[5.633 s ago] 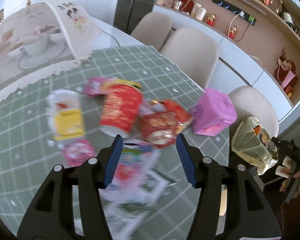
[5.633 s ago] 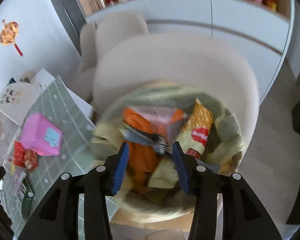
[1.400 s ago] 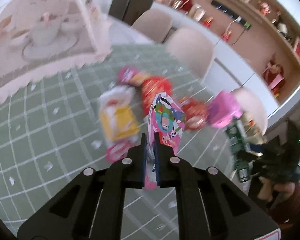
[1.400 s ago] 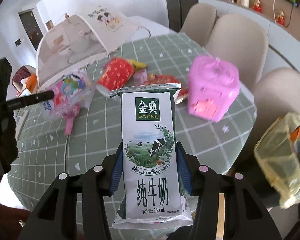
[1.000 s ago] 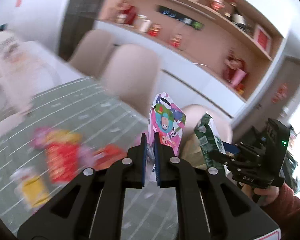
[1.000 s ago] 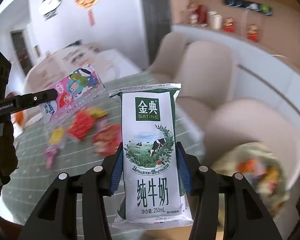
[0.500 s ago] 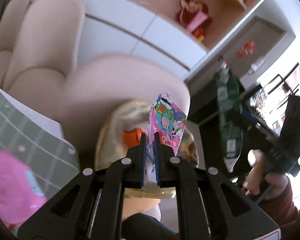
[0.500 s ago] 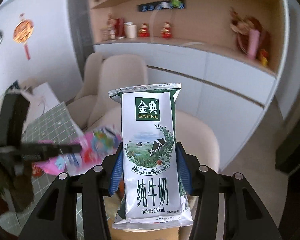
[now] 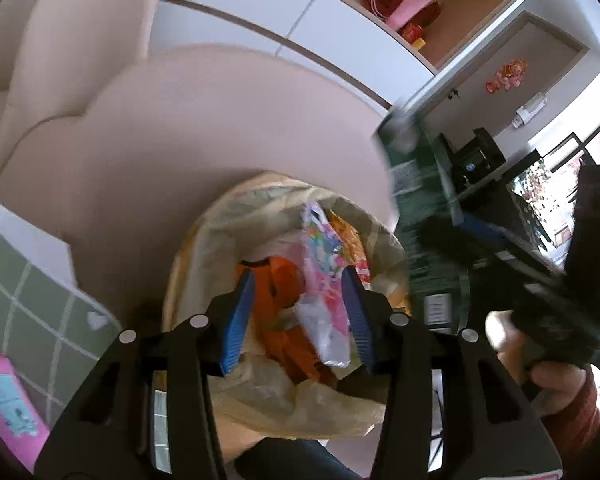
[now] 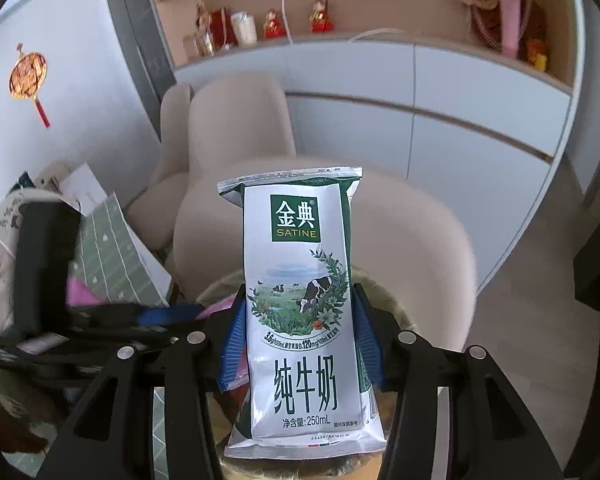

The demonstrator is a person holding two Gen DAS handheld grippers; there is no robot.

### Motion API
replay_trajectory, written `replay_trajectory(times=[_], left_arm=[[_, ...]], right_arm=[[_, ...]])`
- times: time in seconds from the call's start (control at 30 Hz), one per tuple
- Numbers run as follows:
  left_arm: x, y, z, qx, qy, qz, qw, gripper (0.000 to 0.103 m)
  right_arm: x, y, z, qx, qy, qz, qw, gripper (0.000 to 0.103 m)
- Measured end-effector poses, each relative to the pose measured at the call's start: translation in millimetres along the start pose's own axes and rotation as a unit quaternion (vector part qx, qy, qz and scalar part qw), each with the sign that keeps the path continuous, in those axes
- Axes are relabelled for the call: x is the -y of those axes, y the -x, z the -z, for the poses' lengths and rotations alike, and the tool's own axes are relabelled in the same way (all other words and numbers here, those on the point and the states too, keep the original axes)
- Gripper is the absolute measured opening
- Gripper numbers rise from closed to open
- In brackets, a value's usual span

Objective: Collect trash
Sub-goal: 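Carry both held packs over the yellow-lined bin and open both tools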

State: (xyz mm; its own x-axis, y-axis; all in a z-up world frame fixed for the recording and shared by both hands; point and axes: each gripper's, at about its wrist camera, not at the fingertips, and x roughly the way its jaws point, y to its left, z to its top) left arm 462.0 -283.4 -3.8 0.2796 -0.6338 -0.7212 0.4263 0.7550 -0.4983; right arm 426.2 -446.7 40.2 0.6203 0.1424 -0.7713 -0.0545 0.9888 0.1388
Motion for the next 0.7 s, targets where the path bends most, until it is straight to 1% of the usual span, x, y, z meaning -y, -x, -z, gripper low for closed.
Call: replay_trajectory(times=[0.1,0.23,0.33,0.5,0.63,0.7], left_arm=[[-8,23,3,0.024,0.009,-0.023,0.9994,0.044],[-13,49,9,0.047,0.006,-0.049,0.9977,0.045],[-14,66,20,0.061,0.000,-0.067,0.9959,0.046],[-13,85,39,0.081,-0.002,-0.086,0.9929,0.048],[-23,97,52,0.087,0.024,-0.094,0.9915,0.048],[-28,107,59,0.094,0.036,-0.101,0.9898,0.048]], right_arm=[[-7,-23,5,-0.024,0.009,-0.003,1.000,0.047],[-12,-61,17,-0.080,0.027,-0.012,0.996,0.047],[-15,-82,32,-0.117,0.052,0.003,0.992,0.046],[-12,-87,43,-0.139,0.055,0.004,0.989,0.046],[-12,-92,45,-0.171,0.058,0.001,0.984,0.046],[-9,-90,50,-0.166,0.057,0.000,0.984,0.046]])
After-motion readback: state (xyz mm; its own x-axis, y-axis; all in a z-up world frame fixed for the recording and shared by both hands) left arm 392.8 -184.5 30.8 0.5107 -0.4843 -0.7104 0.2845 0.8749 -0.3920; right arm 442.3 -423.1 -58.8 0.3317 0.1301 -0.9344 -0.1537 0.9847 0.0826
